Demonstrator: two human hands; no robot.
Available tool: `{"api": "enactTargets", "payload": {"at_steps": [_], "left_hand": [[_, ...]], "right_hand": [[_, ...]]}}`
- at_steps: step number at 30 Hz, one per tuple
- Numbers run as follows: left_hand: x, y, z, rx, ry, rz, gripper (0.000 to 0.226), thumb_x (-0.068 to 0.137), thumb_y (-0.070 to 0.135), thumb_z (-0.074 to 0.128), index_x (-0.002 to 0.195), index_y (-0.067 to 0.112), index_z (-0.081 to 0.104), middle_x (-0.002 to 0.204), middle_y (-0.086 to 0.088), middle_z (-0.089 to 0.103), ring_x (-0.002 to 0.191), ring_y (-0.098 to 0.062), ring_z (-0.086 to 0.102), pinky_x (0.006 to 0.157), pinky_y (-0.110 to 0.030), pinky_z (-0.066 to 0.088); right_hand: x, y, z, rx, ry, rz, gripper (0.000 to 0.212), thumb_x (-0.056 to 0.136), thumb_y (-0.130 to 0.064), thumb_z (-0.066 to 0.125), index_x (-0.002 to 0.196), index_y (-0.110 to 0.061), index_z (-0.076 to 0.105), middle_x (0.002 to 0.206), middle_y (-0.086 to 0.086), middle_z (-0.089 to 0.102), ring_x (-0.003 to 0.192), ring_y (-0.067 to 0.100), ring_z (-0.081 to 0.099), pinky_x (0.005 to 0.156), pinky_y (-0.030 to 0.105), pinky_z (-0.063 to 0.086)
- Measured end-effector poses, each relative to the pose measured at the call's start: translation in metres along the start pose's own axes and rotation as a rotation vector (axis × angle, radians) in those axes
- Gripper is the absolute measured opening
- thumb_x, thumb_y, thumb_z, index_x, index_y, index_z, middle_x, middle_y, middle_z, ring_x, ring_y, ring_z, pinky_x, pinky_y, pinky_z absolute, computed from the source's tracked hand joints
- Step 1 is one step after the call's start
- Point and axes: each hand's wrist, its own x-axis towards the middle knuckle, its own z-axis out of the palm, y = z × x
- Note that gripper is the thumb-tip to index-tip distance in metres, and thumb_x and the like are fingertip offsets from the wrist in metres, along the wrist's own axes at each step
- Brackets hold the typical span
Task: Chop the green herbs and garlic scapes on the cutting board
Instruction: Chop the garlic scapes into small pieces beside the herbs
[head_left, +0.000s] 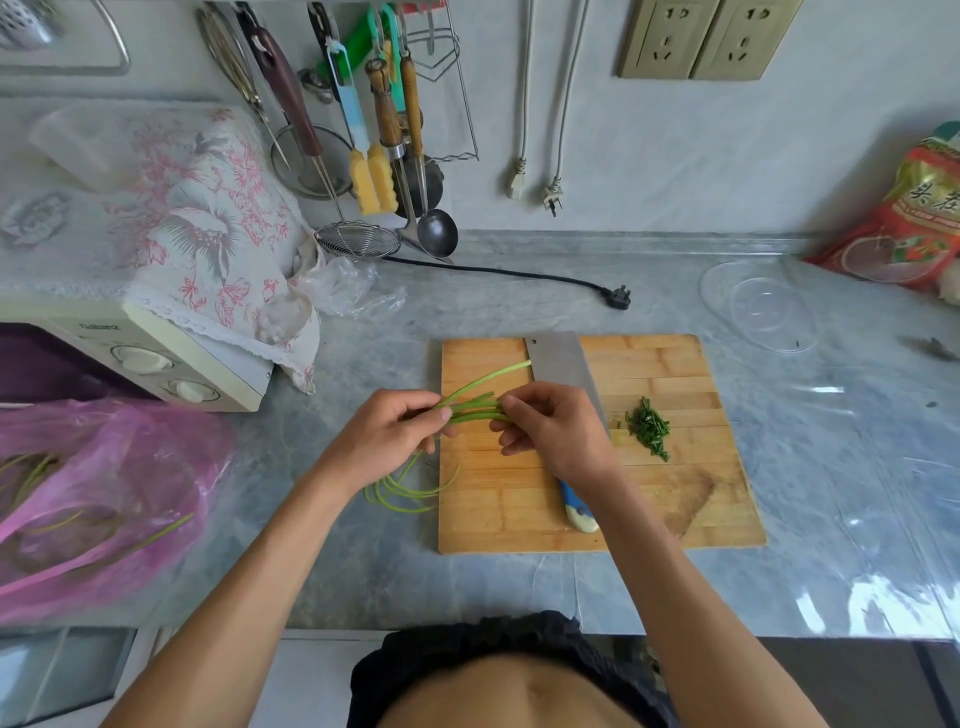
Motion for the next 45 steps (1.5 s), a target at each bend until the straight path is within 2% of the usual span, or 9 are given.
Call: {"api": "enactTargets", "payload": {"at_steps": [10,17,21,26,29,33,39,42,45], "left_hand": [[0.000,0.002,0.001,0.023,-0.038,-0.020,0.020,0.097,0.011,0.059,0.083,0.010,0.073,0.058,0.010,0.063,0.057,-0.006,0.048,0.061,-0.021,0.040],[0.006,-0.007,0.000,0.016,-0.035,-0.007,0.018,0.097,0.016,0.059,0.091,0.020,0.076,0.077,0.003,0.072,0.069,-0.010,0.058,0.075,-0.033,0.046],[0.008,-0.023,-0.015,0.186,-0.033,0.050,0.025,0.098,0.012,0.057,0.090,0.027,0.075,0.066,0.017,0.059,0.064,-0.004,0.050,0.066,-0.027,0.040],[0.007,-0.028,-0.022,0.179,-0.110,0.059,0.037,0.098,0.000,0.052,0.121,0.024,0.067,0.110,0.009,0.074,0.107,-0.006,0.067,0.098,-0.022,0.047],[0.005,-0.025,-0.014,0.069,-0.100,0.036,0.039,0.099,-0.002,0.050,0.115,0.031,0.064,0.102,0.002,0.074,0.096,-0.010,0.068,0.092,-0.020,0.048],[0.004,-0.022,0.002,0.026,-0.023,0.081,0.019,0.098,0.018,0.059,0.110,0.030,0.067,0.078,0.016,0.067,0.073,-0.003,0.061,0.073,-0.016,0.047],[0.006,-0.015,0.012,0.100,0.115,0.103,0.024,0.094,0.012,0.063,0.116,0.007,0.070,0.071,0.030,0.067,0.067,0.013,0.059,0.066,-0.004,0.041],[0.007,-0.011,0.006,0.119,0.100,0.085,0.022,0.093,0.012,0.064,0.114,0.010,0.072,0.068,0.028,0.066,0.063,0.012,0.057,0.062,-0.006,0.040],[0.003,0.000,0.001,0.152,0.055,0.093,0.020,0.095,0.014,0.062,0.111,0.020,0.073,0.067,0.017,0.066,0.055,0.008,0.053,0.057,-0.007,0.038]], "right_hand": [[0.001,-0.003,0.002,0.046,-0.081,0.046,0.020,0.095,-0.005,0.060,0.111,0.005,0.065,0.080,0.015,0.071,0.059,0.014,0.065,0.062,0.029,0.060],[0.004,-0.004,-0.002,0.108,-0.107,0.114,0.013,0.092,-0.005,0.064,0.100,0.004,0.068,0.081,0.016,0.071,0.060,0.013,0.063,0.063,0.027,0.060],[0.007,0.000,-0.012,0.174,-0.065,0.135,0.007,0.092,-0.006,0.065,0.094,-0.001,0.069,0.078,0.014,0.073,0.061,0.014,0.064,0.062,0.025,0.059],[0.011,0.005,-0.014,0.208,-0.062,0.144,0.007,0.092,-0.007,0.065,0.094,-0.001,0.068,0.077,0.015,0.072,0.061,0.013,0.064,0.064,0.026,0.059],[0.012,0.009,-0.011,0.244,-0.049,0.159,0.009,0.093,-0.005,0.063,0.096,0.001,0.067,0.077,0.016,0.071,0.060,0.013,0.063,0.062,0.025,0.059],[0.014,0.014,-0.012,0.294,-0.013,0.186,0.008,0.094,-0.001,0.059,0.098,0.003,0.065,0.077,0.015,0.070,0.061,0.013,0.063,0.061,0.025,0.059],[0.012,0.014,-0.014,0.367,-0.015,0.209,0.011,0.096,-0.001,0.054,0.098,0.003,0.064,0.080,0.017,0.069,0.063,0.014,0.063,0.061,0.026,0.058],[0.012,0.009,-0.012,0.433,-0.049,0.240,0.022,0.099,-0.014,0.049,0.098,0.002,0.063,0.082,0.020,0.067,0.061,0.016,0.057,0.056,0.030,0.055],[0.012,0.003,-0.001,0.200,-0.006,0.226,0.038,0.099,-0.040,0.049,0.083,-0.008,0.061,0.067,0.010,0.061,0.050,0.013,0.047,0.045,0.028,0.040]]}}
